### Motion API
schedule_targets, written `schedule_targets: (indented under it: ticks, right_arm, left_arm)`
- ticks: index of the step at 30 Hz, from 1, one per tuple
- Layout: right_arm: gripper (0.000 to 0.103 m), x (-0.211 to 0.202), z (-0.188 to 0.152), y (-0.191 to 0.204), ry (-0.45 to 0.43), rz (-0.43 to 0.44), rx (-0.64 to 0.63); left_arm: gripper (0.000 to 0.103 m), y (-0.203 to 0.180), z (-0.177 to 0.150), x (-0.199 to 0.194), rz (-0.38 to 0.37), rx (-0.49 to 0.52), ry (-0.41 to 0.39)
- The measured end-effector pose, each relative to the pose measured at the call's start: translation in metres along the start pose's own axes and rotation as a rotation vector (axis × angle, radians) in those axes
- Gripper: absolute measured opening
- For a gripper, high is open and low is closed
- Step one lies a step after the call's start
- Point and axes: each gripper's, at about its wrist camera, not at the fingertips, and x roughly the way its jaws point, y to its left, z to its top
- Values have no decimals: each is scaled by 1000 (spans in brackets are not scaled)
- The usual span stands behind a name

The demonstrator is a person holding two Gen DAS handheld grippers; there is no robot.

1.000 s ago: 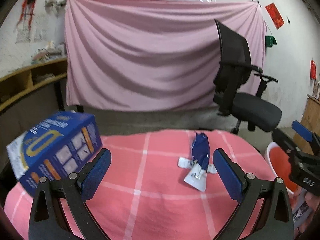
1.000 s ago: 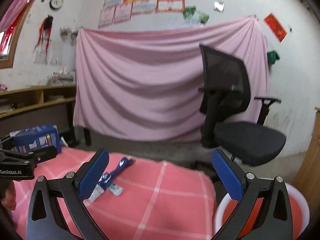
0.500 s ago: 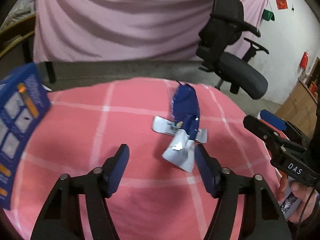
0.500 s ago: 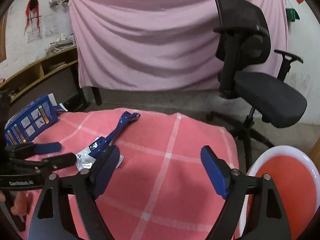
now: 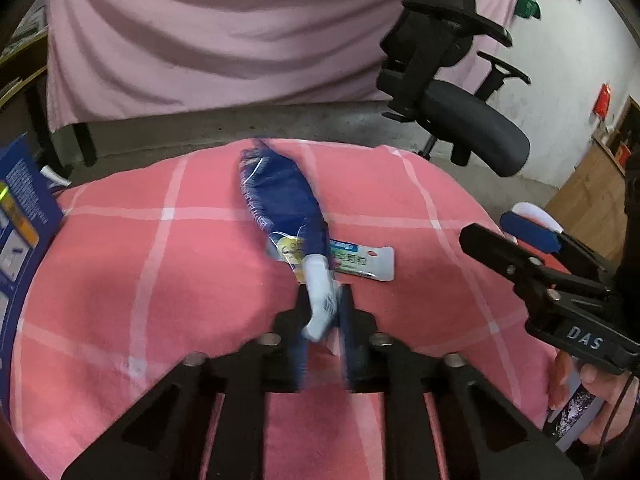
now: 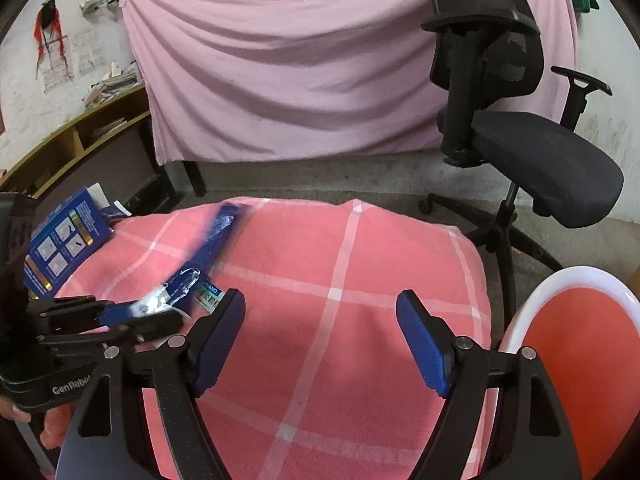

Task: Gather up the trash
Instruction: 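Grasp the blue snack wrapper with the left gripper while the right grasps the white sachet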

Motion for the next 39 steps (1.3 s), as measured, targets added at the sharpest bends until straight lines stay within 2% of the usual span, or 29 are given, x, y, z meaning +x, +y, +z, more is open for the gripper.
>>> schedule_targets:
  ticks: [5,8,16,23,26,29,31,39]
  right_arm:
    - [75,9,0,8,42,25,-34]
    - [75,16,0,18,67,50,-67]
    - [74,36,9,30,114,159,-92]
    - [70,54,19,38,150,237,-92]
    - [61,63,16,46,197,257,-137]
    - [59,64,14,53,208,264,-181]
    - [50,63,12,57,211,262,-200]
    - [49,57,10,68,193,277,-251]
  left_arm:
    - [8,15,-14,-20,69,-57,-44]
    - [8,29,-23,-31,80,-105,-54]
    - [8,67,-44,-51,-15,-294,-77]
    - [8,62,-37,-51,7,-277,-71]
    - [8,63,-37,-51,4,-280,-71]
    - [8,64,-39,-50,5,-279,-72]
    - [8,63,-38,-49,4,-280,-71]
    - [10,63,-39,-48,1,-286,-69]
